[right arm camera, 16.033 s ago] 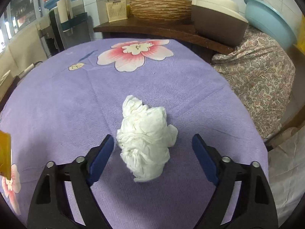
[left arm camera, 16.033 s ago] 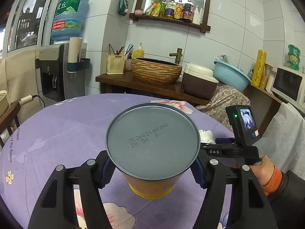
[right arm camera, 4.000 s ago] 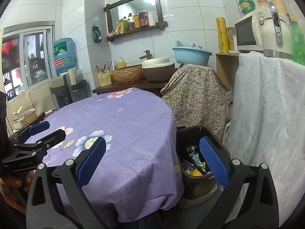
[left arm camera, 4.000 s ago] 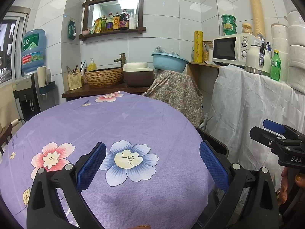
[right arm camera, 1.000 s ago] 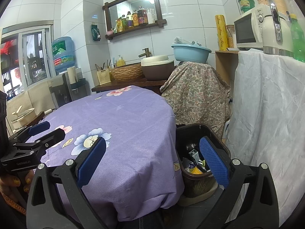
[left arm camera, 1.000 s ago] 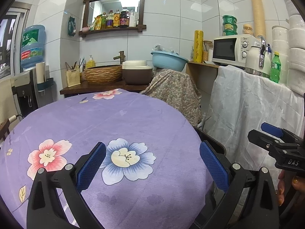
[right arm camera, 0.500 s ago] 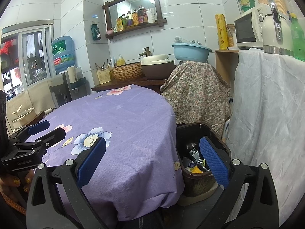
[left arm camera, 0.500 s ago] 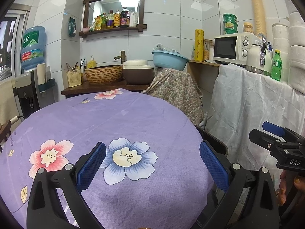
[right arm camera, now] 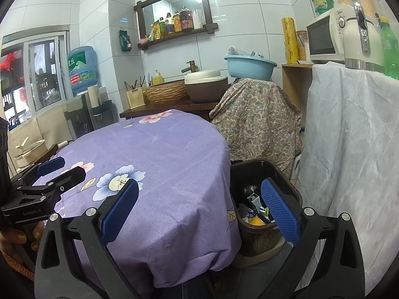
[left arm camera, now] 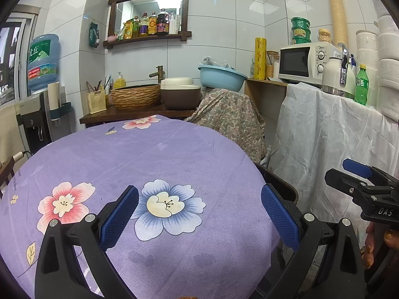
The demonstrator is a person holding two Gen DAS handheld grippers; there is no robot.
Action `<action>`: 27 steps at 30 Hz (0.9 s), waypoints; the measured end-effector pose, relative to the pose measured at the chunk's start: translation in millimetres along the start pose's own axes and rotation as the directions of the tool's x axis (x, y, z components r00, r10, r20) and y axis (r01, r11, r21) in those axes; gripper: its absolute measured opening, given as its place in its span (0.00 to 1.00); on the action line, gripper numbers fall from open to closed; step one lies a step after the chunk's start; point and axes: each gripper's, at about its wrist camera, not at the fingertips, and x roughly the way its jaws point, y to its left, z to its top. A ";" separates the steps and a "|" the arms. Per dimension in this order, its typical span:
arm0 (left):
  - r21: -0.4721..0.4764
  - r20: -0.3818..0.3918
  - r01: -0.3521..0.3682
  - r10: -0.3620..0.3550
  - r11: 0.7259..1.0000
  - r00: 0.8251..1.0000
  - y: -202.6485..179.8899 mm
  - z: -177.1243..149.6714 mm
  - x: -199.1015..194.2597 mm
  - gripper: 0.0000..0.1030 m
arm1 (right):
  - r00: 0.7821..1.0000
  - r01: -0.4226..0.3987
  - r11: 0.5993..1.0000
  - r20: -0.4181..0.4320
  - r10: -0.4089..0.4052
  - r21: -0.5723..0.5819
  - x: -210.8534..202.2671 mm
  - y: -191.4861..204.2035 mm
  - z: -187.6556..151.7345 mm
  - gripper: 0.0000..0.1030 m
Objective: Collect trash
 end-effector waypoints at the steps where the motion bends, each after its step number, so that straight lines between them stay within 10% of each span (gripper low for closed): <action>1: 0.000 -0.001 -0.001 0.001 1.000 1.000 -0.3 0.3 0.1 0.95 | 1.000 0.000 1.000 0.000 0.000 0.000 0.1 -0.1 0.1 0.94; 27: -0.013 0.001 0.032 -0.032 0.999 0.999 7.1 -3.0 -1.3 0.95 | 1.000 -0.001 1.000 -0.002 0.001 0.003 0.3 -2.2 1.3 0.94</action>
